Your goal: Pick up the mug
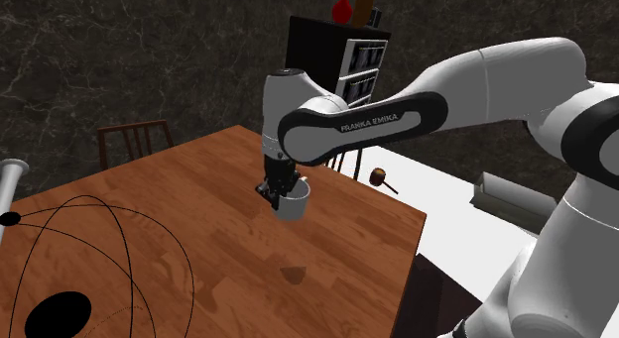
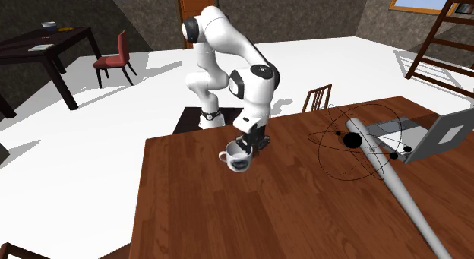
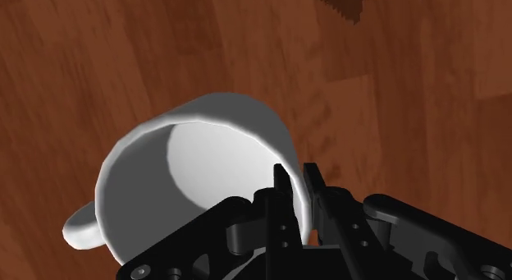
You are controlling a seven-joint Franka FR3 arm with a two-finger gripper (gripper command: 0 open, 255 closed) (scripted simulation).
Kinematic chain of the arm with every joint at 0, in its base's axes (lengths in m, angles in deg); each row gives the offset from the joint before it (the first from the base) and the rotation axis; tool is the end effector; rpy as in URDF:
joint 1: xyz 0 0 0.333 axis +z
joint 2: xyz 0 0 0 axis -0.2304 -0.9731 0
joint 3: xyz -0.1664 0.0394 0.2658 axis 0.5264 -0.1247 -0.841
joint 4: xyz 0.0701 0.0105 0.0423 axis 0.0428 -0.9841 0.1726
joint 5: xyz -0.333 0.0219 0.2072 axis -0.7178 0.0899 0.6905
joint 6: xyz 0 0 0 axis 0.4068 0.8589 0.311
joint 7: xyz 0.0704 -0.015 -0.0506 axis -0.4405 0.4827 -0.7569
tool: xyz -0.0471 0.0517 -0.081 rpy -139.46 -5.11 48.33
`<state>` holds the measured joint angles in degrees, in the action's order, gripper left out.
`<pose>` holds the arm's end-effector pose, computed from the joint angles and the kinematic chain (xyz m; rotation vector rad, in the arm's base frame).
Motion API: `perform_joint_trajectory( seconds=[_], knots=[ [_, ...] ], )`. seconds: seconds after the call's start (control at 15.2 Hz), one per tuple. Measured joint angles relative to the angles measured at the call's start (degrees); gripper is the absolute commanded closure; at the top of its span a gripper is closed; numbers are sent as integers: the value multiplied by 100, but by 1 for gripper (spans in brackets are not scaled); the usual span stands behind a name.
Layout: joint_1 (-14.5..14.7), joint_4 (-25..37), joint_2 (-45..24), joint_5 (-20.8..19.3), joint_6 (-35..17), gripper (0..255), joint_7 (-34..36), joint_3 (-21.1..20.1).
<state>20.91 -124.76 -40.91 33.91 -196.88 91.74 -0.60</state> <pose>0.5276 0.2542 0.4151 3.0883 0.1835 -0.0263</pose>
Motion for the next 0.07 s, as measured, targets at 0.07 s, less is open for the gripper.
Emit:
perform_joint_trajectory(
  seconds=[0.07],
  knots=[
    [-2,23,20,9,43,255,-9,-1]
  ],
)
